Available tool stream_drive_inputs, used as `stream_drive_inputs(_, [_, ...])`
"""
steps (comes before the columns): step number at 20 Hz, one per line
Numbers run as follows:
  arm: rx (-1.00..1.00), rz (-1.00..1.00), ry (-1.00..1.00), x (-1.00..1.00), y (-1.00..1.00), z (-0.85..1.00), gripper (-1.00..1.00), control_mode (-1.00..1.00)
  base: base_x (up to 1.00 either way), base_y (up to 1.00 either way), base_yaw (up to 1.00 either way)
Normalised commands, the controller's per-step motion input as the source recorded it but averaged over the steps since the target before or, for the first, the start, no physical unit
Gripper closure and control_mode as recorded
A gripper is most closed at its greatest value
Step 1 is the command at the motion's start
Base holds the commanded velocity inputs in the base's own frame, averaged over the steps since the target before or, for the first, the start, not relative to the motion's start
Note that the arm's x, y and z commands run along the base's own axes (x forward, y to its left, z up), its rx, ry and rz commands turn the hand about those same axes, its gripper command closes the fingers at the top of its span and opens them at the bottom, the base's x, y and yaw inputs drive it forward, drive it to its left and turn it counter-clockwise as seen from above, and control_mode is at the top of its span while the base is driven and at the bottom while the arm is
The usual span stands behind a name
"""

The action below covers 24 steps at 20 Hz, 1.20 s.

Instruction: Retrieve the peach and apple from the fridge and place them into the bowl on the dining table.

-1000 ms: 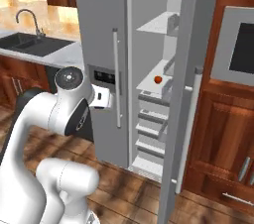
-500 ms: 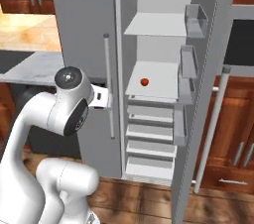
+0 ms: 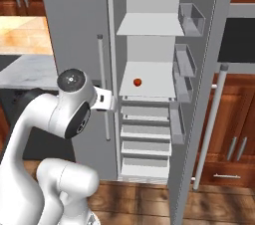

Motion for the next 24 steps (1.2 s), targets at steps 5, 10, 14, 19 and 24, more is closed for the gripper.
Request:
stream_drive_inputs(5, [0.0,0.0,0.0,0.0,0.0,0.0,-1.0,1.0,0.17,-0.19,0.0])
stream_drive_inputs(10, [0.0,0.0,0.0,0.0,0.0,0.0,-1.0,1.0,0.36,-0.22,0.0])
stream_drive_inputs(14, [0.0,0.0,0.0,0.0,0.0,0.0,-1.0,1.0,0.41,-0.15,0.0])
stream_drive_inputs(19, [0.0,0.0,0.0,0.0,0.0,0.0,-1.0,1.0,0.19,-0.32,0.0])
stream_drive_inputs(24, [0.0,0.0,0.0,0.0,0.0,0.0,-1.0,1.0,0.2,-0.3,0.0])
